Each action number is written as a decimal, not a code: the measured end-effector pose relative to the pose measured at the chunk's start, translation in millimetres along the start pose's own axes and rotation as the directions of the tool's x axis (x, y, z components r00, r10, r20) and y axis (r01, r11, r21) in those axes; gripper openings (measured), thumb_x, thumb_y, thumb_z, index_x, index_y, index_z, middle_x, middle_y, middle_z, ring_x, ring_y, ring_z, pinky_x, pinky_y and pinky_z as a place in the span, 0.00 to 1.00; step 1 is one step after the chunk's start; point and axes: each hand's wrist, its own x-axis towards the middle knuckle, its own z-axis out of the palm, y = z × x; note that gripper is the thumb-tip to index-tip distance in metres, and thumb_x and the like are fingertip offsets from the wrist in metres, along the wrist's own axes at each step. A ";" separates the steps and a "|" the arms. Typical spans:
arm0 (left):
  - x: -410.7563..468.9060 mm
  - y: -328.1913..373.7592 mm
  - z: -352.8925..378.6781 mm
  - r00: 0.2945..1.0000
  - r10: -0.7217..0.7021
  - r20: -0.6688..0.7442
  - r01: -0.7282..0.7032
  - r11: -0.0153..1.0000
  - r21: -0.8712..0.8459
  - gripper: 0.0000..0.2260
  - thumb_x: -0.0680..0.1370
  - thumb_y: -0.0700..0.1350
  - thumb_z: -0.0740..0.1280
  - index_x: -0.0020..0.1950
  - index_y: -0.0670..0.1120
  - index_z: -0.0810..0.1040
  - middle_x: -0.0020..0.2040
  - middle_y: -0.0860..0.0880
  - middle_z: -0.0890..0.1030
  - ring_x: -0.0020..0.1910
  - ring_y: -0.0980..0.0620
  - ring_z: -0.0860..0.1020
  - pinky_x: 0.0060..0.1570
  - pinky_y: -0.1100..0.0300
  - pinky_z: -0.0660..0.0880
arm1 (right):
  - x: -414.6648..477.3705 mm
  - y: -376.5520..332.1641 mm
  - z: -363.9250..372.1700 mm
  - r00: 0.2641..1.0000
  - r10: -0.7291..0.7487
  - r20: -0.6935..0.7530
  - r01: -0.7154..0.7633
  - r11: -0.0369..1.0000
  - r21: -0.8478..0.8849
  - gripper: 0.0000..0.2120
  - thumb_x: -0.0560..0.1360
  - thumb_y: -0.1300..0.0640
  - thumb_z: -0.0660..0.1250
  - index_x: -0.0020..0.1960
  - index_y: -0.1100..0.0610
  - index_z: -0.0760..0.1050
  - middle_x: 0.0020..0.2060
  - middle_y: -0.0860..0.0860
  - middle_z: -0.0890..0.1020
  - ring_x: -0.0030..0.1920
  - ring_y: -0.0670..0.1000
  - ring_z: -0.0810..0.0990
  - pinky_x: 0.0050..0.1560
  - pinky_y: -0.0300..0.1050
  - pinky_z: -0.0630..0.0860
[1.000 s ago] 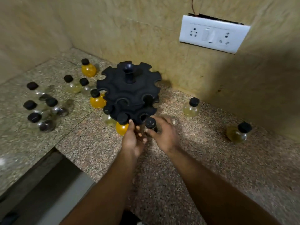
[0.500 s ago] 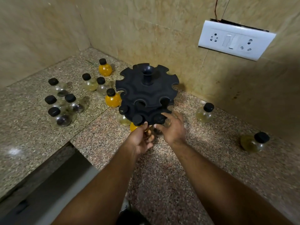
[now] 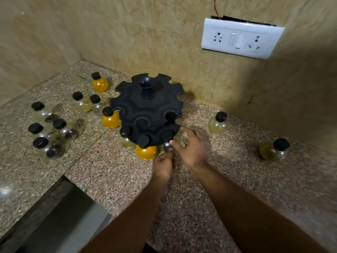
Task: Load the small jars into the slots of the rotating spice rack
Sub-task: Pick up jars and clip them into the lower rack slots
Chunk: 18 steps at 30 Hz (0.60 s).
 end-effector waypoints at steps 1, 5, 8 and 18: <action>1.5 -5.5 7.1 1.000 0.003 0.030 -0.004 0.999 0.044 0.16 0.81 0.45 0.65 0.35 0.42 0.81 0.31 0.41 0.79 0.29 0.47 0.75 0.33 0.56 0.72 | -1.5 6.6 -4.5 1.000 0.016 -0.011 -0.016 1.000 0.019 0.31 0.72 0.36 0.71 0.72 0.42 0.69 0.68 0.48 0.75 0.62 0.52 0.78 0.57 0.51 0.78; 5.1 -20.2 46.3 0.983 0.052 0.175 -0.095 0.963 0.252 0.14 0.80 0.43 0.66 0.37 0.40 0.81 0.33 0.41 0.80 0.33 0.47 0.75 0.39 0.52 0.71 | -8.9 49.1 -30.7 0.987 0.119 -0.112 -0.115 0.992 0.043 0.26 0.76 0.40 0.68 0.72 0.45 0.71 0.67 0.50 0.77 0.62 0.53 0.79 0.60 0.49 0.75; 2.7 -21.0 76.8 0.926 0.188 0.327 -0.331 0.820 0.467 0.11 0.79 0.47 0.66 0.38 0.46 0.81 0.37 0.48 0.83 0.37 0.50 0.79 0.39 0.58 0.71 | -18.7 78.8 -49.3 0.956 0.209 -0.207 -0.196 0.977 0.081 0.24 0.78 0.43 0.66 0.72 0.47 0.71 0.66 0.52 0.78 0.59 0.55 0.81 0.59 0.50 0.77; -2.5 -25.2 179.8 0.665 0.132 0.735 -0.740 0.256 0.622 0.25 0.76 0.56 0.69 0.72 0.50 0.73 0.70 0.47 0.74 0.69 0.47 0.70 0.67 0.55 0.68 | -26.6 149.3 -112.5 0.659 0.452 -0.601 -0.404 0.887 0.224 0.25 0.75 0.48 0.71 0.68 0.56 0.70 0.60 0.55 0.74 0.57 0.59 0.77 0.50 0.53 0.76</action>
